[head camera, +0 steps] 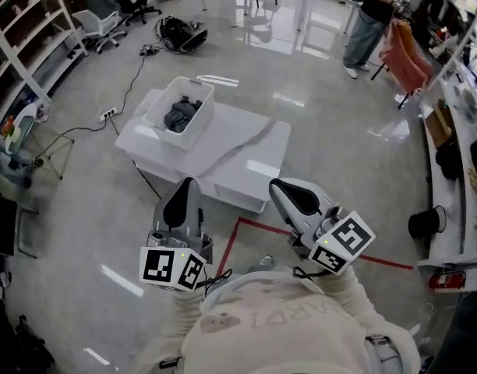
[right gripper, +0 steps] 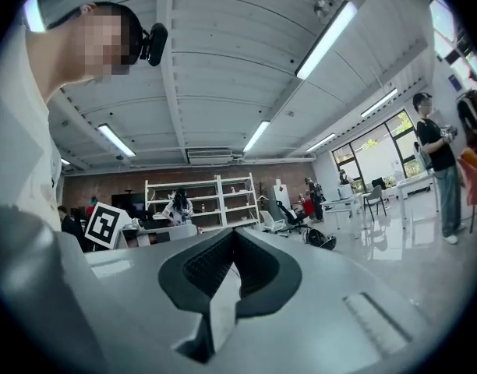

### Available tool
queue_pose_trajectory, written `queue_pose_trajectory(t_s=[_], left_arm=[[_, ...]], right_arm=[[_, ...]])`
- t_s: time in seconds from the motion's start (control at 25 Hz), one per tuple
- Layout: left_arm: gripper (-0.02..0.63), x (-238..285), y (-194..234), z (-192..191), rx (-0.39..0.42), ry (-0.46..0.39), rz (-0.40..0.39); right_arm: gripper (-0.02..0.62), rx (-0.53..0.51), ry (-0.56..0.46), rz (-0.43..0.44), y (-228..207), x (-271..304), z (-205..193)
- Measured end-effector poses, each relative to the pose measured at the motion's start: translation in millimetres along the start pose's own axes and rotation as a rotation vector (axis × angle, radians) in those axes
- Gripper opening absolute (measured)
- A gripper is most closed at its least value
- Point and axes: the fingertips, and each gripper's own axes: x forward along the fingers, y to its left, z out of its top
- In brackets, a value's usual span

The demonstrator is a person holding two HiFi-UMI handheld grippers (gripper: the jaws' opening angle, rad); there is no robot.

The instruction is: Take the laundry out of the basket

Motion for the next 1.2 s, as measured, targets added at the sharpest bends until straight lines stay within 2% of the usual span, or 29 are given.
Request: queue_pose_trajectory(t_s=[0.24,0.4,0.56,0.88,1.2], left_arm=[[0.0,-61.5,11.7,-5.8,0.034,0.112,-0.06],[0.0,-93.4,14.7,2.4,0.108,0.128,-0.071],[0.0,-116.3,12.5,10.1,0.125,0.105,-0.05],[0.0,-137.0,-4.7,6.7,0.168,0.095,-0.015],[0.0,-128.9,-32.9,14.6,0.177,0.113,0.006]], right_arm=[[0.028,0.034,0.002,0.009,56.8,34.2,-24.3],[0.028,-0.005,-0.01,-0.002,93.7,41.1,-25.4],[0.028,-0.024,0.004,0.028,121.0,39.2,-29.3],[0.028,-0.056,0.016,0.085,140.1,33.8,-29.3],[0.028,-0.095,0.033,0.136,139.0,1.5,-20.3]])
